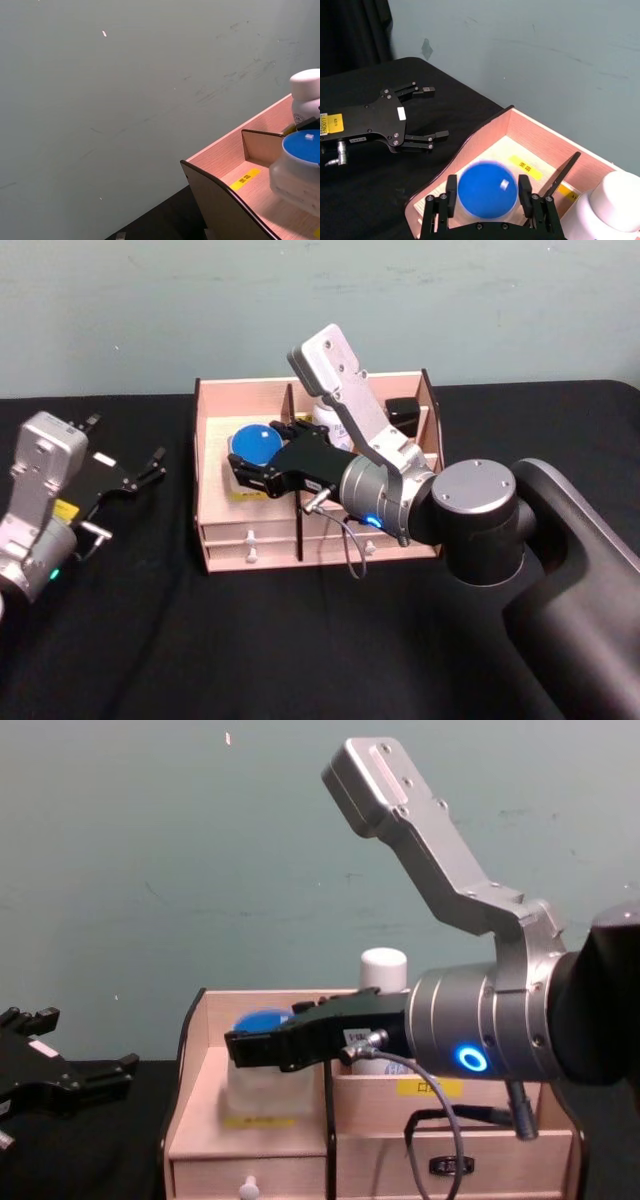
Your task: Pick up the facial cleanser and watermelon frost from the table and place them into the tiered storage box.
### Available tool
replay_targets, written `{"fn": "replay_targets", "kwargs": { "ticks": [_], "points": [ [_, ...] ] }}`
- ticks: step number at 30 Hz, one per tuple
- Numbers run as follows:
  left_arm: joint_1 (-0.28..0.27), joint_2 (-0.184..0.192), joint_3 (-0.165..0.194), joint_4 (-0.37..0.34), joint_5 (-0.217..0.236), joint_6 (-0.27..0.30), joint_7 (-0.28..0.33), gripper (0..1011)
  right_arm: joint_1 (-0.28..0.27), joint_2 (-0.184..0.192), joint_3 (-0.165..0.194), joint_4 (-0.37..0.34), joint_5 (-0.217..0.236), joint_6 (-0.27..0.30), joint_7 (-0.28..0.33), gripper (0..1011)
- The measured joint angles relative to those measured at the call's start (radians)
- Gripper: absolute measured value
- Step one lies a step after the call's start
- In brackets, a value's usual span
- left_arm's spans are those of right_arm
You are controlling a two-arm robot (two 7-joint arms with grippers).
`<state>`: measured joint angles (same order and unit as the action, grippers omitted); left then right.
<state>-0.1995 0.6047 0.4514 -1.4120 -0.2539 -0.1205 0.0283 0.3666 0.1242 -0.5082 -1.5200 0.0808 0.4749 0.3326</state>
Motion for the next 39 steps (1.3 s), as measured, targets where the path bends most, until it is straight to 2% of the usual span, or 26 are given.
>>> {"fn": "replay_targets", "kwargs": {
  "ticks": [4, 11, 17, 22, 25, 33, 39],
  "points": [
    [0.000, 0.000, 0.000, 0.000, 0.000, 0.000, 0.000, 1010, 0.000, 0.000, 0.000, -0.001, 0.000, 0.000, 0.000, 855],
    [0.000, 0.000, 0.000, 0.000, 0.000, 0.000, 0.000, 1010, -0.001, 0.001, 0.001, -0.003, 0.001, 0.000, 0.000, 1002],
    [0.000, 0.000, 0.000, 0.000, 0.000, 0.000, 0.000, 1010, -0.006, 0.004, 0.004, -0.011, 0.001, -0.014, 0.001, 1002],
    [0.000, 0.000, 0.000, 0.000, 0.000, 0.000, 0.000, 1010, -0.029, 0.021, 0.015, -0.059, -0.005, -0.071, -0.006, 1002],
    [0.000, 0.000, 0.000, 0.000, 0.000, 0.000, 0.000, 1010, -0.056, 0.037, 0.023, -0.103, -0.024, -0.112, -0.026, 1003],
    [0.000, 0.000, 0.000, 0.000, 0.000, 0.000, 0.000, 1010, -0.161, 0.071, 0.083, -0.232, -0.066, -0.216, -0.101, 1002],
    [0.000, 0.000, 0.000, 0.000, 0.000, 0.000, 0.000, 1010, -0.253, 0.094, 0.169, -0.310, -0.077, -0.286, -0.156, 1002]
  ]
}}
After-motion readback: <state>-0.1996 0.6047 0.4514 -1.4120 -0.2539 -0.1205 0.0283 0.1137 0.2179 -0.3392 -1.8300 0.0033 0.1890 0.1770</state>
